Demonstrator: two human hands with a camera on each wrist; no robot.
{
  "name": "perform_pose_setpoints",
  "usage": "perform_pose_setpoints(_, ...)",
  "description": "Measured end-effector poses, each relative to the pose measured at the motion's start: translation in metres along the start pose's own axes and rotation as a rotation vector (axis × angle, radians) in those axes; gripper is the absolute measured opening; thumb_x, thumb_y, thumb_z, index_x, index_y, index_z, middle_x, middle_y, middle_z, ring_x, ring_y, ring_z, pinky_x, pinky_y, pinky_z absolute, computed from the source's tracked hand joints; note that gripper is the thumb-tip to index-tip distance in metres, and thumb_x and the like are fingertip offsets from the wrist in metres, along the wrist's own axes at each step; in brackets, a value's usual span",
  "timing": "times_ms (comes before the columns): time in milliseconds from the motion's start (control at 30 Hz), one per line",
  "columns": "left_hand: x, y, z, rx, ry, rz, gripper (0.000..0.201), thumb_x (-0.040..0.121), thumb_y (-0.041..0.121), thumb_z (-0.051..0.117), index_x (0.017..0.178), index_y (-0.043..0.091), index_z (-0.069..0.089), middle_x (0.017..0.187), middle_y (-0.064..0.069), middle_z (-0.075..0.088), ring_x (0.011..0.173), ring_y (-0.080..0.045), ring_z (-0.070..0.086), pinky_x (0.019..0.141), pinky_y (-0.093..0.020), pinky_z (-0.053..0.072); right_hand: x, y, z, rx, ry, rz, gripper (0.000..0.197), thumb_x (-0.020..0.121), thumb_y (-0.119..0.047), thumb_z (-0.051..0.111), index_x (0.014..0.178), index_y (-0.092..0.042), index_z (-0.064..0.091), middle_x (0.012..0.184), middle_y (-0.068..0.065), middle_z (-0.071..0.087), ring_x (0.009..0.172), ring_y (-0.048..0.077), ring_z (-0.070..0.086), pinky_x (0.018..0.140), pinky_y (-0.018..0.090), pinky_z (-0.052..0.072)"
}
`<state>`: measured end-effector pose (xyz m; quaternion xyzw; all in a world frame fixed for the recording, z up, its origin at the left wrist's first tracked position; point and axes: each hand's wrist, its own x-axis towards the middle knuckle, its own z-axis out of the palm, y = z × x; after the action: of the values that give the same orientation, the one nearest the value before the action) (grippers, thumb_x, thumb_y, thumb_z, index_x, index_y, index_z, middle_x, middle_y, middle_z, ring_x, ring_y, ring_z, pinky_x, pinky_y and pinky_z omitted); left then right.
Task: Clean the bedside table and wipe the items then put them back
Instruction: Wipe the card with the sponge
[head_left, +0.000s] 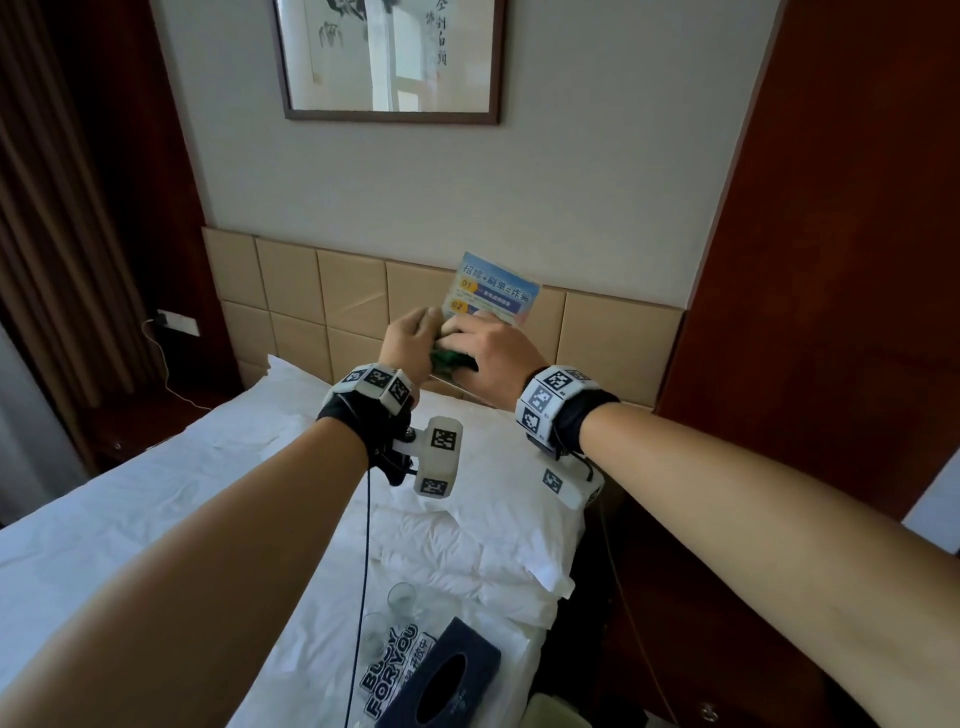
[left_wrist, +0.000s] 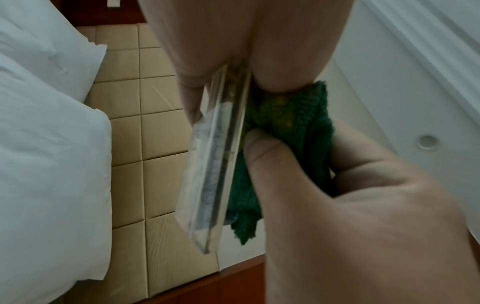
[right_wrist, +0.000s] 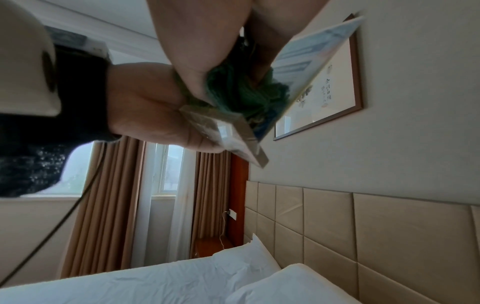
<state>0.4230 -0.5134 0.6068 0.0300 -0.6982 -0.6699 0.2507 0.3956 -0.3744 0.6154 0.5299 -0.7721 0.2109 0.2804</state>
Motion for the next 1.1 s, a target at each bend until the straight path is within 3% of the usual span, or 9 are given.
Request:
perform_pose_setpoints(67,-0.002,0.003,0.001,0.025,0.002,0.007,0.030,0.097,0.031,0.050,0.087,0.006,0.063,0.086,-0.021,0.062,0.079,-0.031,0.059,0.078,-0.061,0.051,-0.003,0.005,-0.006,-0.036,0.024,0.014,0.023,0.079,-0.019,0.069,0.099,-0.009,0.074,0.102,0.004,0.069,0.093,0.029,0.059,0.075,0.035,0.048)
perform_pose_setpoints(167,-0.005,0.006,0.000,0.087,-0.020,0.002,0.029,0.102,0.029,0.044,0.089,0.010,0.062,0.097,-0.029,0.065,0.086,-0.044,0.065,0.076,-0.056,0.054,-0.003,0.020,-0.020,-0.085,0.113,0.176,0.021,0.080,-0.012,0.069,0.100,-0.009,0.072,0.103,0.005,0.068,0.095,0.028,0.058,0.077,0.035,0.051)
perform_pose_setpoints(333,-0.014,0.007,0.006,0.095,-0.049,-0.012,0.031,0.102,0.033,0.044,0.091,0.012,0.063,0.089,-0.019,0.067,0.082,-0.037,0.067,0.078,-0.058,0.055,0.000,0.047,-0.043,-0.078,0.282,0.468,0.012,0.082,-0.008,0.063,0.089,-0.001,0.068,0.098,0.009,0.064,0.088,0.028,0.058,0.074,0.031,0.047)
perform_pose_setpoints(467,-0.011,0.007,0.017,0.072,-0.011,-0.019,0.030,0.100,0.034,0.045,0.085,0.019,0.066,0.094,-0.027,0.068,0.082,-0.044,0.067,0.076,-0.062,0.053,-0.006,0.027,-0.035,-0.021,0.184,0.328,0.022,0.081,-0.011,0.068,0.102,-0.006,0.072,0.104,0.005,0.068,0.092,0.023,0.061,0.083,0.036,0.052)
perform_pose_setpoints(600,-0.009,-0.001,0.019,0.054,0.021,-0.063,0.029,0.095,0.038,0.048,0.085,0.021,0.069,0.095,-0.029,0.066,0.073,-0.032,0.059,0.068,-0.065,0.051,-0.015,0.013,-0.018,0.057,0.012,0.196,0.032,0.076,-0.022,0.075,0.105,-0.009,0.073,0.106,0.004,0.069,0.097,0.023,0.063,0.090,0.036,0.047)
perform_pose_setpoints(733,-0.014,-0.005,0.017,0.076,0.037,-0.080,0.030,0.102,0.033,0.043,0.089,0.016,0.064,0.084,-0.014,0.067,0.073,-0.027,0.062,0.066,-0.047,0.054,-0.025,0.022,-0.021,0.029,-0.050,0.216,0.026,0.076,-0.017,0.074,0.101,-0.011,0.074,0.103,0.004,0.069,0.090,0.022,0.062,0.080,0.031,0.050)
perform_pose_setpoints(867,-0.010,-0.010,0.008,0.034,0.035,-0.127,0.031,0.102,0.032,0.043,0.088,0.011,0.061,0.086,-0.015,0.064,0.078,-0.029,0.065,0.076,-0.055,0.055,-0.033,0.042,-0.028,0.011,0.095,0.443,0.017,0.081,-0.009,0.065,0.097,-0.014,0.071,0.094,0.001,0.065,0.081,0.020,0.060,0.069,0.029,0.052)
perform_pose_setpoints(1033,-0.006,-0.013,-0.006,0.045,-0.033,-0.174,0.032,0.100,0.040,0.045,0.092,0.017,0.066,0.090,-0.013,0.070,0.088,-0.036,0.069,0.083,-0.060,0.053,-0.038,0.058,-0.040,0.072,0.185,0.712,0.055,0.085,-0.005,0.054,0.133,-0.029,0.057,0.107,0.002,0.054,0.092,0.018,0.055,0.082,0.027,0.047)
perform_pose_setpoints(1100,-0.007,-0.012,-0.009,0.058,-0.058,-0.189,0.031,0.099,0.041,0.045,0.091,0.019,0.067,0.091,-0.014,0.071,0.092,-0.037,0.070,0.085,-0.061,0.053,-0.036,0.058,-0.044,0.122,0.201,0.761,0.046,0.087,-0.004,0.052,0.124,-0.028,0.065,0.107,0.004,0.058,0.091,0.018,0.057,0.078,0.022,0.045)
